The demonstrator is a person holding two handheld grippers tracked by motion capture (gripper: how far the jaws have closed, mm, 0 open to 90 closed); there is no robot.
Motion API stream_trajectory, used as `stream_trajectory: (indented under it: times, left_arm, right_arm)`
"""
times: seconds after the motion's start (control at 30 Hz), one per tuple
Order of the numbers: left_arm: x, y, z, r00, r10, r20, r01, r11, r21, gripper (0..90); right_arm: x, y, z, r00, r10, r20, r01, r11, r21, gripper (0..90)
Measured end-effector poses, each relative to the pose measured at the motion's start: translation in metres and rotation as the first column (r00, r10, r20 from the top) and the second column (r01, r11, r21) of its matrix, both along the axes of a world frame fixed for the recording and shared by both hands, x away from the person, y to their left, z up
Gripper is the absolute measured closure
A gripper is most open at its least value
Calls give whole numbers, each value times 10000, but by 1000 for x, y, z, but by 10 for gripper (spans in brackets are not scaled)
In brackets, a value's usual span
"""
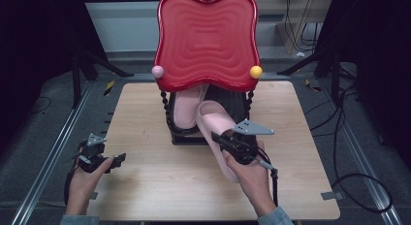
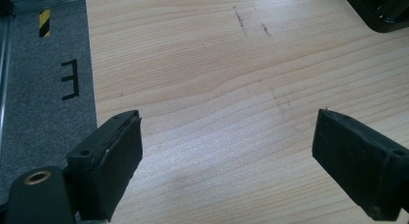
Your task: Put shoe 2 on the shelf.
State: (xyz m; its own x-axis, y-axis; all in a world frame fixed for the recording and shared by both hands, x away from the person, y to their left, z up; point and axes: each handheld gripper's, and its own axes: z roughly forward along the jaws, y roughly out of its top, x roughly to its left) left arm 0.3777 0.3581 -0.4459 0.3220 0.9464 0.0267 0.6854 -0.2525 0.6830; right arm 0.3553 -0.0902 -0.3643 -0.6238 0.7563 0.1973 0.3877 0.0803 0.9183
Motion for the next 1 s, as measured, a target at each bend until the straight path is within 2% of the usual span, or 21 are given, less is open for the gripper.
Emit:
stream_trajectory:
  times: [0.23, 0.37, 0.43, 0.47, 0.5, 0.53, 0.57, 0.6, 0.63, 0.67, 0.9, 0.97, 1.0]
  left_arm:
    - [1, 5, -2, 10000, 63, -36, -64, 9999, -153, 101]
    - [0, 6, -1, 9999, 113, 7, -113, 9998, -177, 101]
    - [0, 6, 0, 10000, 95, 13, -94, 9998, -180, 101]
    - [0, 6, 0, 10000, 95, 13, -94, 9998, -180, 101]
    - [0, 6, -1, 9999, 104, 6, -104, 9998, -194, 101]
    - [0, 6, -1, 9999, 110, 2, -110, 9997, -200, 101]
    - [0, 6, -1, 9999, 106, -28, -106, 9997, -199, 101]
    - [0, 6, -1, 9999, 106, -28, -106, 9997, -199, 101]
    - [0, 6, -1, 9999, 112, -21, -112, 9997, -218, 101]
    - [0, 7, -1, 9999, 105, -10, -105, 9997, -213, 101]
    - [0, 9, -1, 9999, 115, -18, -115, 9996, -273, 101]
    - [1, 9, -2, 9999, 134, -22, -135, 9994, -324, 102]
    - [1, 9, -2, 9999, 139, -22, -139, 9994, -329, 102]
  right_arm:
    - [6, 6, 2, 9974, -691, 194, 688, 9975, 170, 836]
    - [11, 13, 2, 9938, -1082, 274, 1077, 9940, 203, 836]
    - [15, 17, 2, 9882, -1488, 364, 1477, 9886, 307, 836]
    - [15, 17, 2, 9882, -1488, 364, 1477, 9886, 307, 836]
    - [17, 18, 2, 9830, -1786, 426, 1767, 9833, 433, 836]
    - [17, 18, 2, 9830, -1786, 426, 1767, 9833, 433, 836]
    - [21, 20, 2, 9776, -2055, 454, 2030, 9777, 531, 836]
    - [21, 20, 2, 9776, -2055, 454, 2030, 9777, 531, 836]
    - [26, 22, 1, 9721, -2292, 494, 2261, 9722, 603, 836]
    - [26, 22, 1, 9721, -2292, 494, 2261, 9722, 603, 836]
    - [40, 32, 1, 9439, -3226, 699, 3171, 9450, 804, 836]
    - [46, 36, 0, 9312, -3559, 780, 3507, 9336, 732, 835]
    - [46, 36, 0, 9312, -3559, 780, 3507, 9336, 732, 835]
